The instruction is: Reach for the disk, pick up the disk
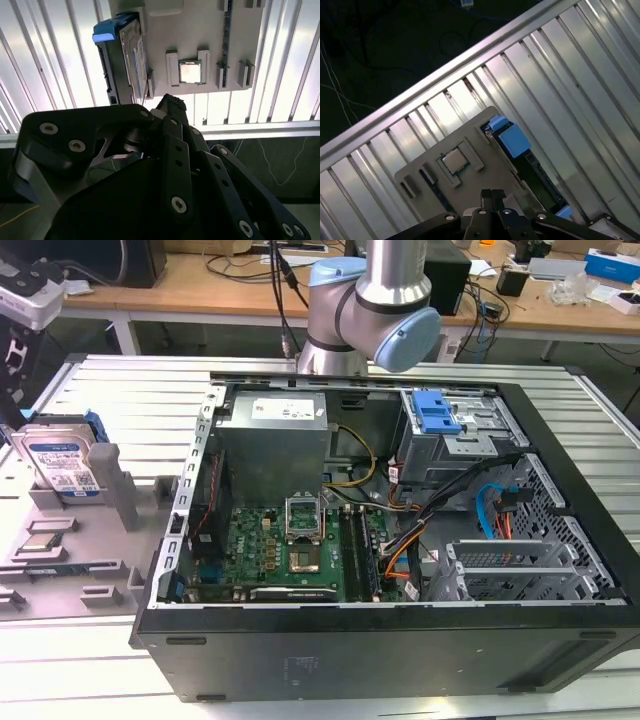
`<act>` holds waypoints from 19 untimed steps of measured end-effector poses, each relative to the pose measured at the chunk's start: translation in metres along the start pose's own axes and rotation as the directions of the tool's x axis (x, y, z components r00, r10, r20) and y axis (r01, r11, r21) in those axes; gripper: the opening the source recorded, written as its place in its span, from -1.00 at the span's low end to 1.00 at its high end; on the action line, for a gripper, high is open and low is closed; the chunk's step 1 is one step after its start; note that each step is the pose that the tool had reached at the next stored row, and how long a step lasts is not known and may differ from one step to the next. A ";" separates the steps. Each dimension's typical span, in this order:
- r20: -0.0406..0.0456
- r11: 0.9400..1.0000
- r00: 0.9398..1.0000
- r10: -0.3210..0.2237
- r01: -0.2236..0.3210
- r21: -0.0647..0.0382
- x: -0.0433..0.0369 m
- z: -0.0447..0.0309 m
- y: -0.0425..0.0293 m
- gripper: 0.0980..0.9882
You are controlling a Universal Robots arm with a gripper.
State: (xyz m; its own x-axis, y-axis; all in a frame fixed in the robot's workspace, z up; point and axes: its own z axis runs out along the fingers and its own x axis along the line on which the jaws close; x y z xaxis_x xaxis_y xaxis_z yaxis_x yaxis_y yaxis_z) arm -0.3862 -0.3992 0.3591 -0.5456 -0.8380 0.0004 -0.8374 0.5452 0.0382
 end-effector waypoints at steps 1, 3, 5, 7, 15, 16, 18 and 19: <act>-0.001 1.000 1.000 -0.022 0.022 0.000 0.0000 -0.0001 0.0000 -0.98; -0.002 0.999 0.999 -0.044 0.044 0.000 0.0000 0.0000 0.0000 -0.98; -0.003 0.998 0.998 -0.070 0.070 0.000 0.0000 0.0000 0.0000 -0.98; -0.004 0.994 0.994 -0.109 0.109 0.000 0.0000 0.0000 0.0000 -0.98; -0.009 0.973 0.973 -0.233 0.233 -0.001 0.0000 0.0000 0.0000 -0.98; -0.009 0.970 0.970 -0.242 0.242 -0.001 0.0000 0.0000 0.0000 -0.98; -0.011 0.961 0.961 -0.275 0.275 -0.001 0.0000 0.0000 0.0000 -0.98; -0.012 0.954 0.953 -0.301 0.301 -0.002 0.0000 0.0000 0.0000 -0.98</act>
State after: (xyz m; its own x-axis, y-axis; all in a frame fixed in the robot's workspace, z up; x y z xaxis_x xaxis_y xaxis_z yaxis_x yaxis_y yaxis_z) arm -0.3862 -0.3992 0.3591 -0.2675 -0.9636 0.0005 -0.9628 0.2673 0.0381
